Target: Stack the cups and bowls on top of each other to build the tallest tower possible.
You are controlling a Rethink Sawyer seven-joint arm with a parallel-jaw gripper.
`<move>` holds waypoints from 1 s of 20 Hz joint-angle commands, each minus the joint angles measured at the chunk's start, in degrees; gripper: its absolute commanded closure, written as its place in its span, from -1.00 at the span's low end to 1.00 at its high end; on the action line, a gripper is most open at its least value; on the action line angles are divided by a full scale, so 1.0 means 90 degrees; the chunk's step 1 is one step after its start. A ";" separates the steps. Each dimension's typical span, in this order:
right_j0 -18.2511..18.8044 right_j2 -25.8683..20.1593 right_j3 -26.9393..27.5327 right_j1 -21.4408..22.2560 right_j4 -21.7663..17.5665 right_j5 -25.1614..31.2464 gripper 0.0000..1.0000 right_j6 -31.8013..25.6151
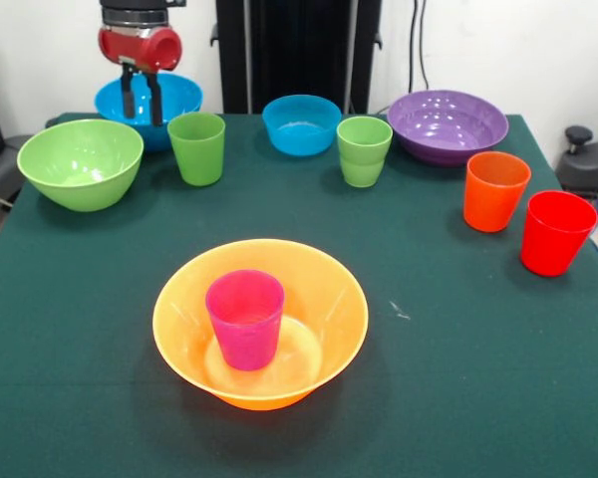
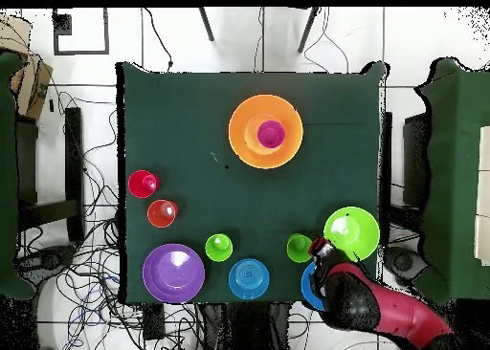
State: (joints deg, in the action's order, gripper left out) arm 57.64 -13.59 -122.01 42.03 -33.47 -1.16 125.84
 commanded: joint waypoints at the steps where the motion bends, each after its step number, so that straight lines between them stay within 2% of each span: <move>1: -0.0304 -0.0773 0.0171 -0.0106 -0.0017 0.0537 -1.00 0.0014; 4: -0.0481 -0.0583 0.0452 -0.0405 -0.0103 0.0378 -1.00 0.0058; 9: -0.0657 -0.0387 0.0676 -0.0569 -0.0177 0.0319 -1.00 0.0032; 12: -0.0586 -0.0509 0.0756 -0.0536 -0.0341 0.0492 -1.00 -0.0247; 16: -0.0190 -0.0980 0.0663 -0.0377 -0.0658 0.0854 -1.00 -0.0872; 20: -0.0041 -0.1106 0.0635 -0.0332 -0.0896 0.0961 -1.00 -0.1044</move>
State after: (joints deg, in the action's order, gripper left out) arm 56.55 -16.52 -121.34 39.69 -36.17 -0.48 125.84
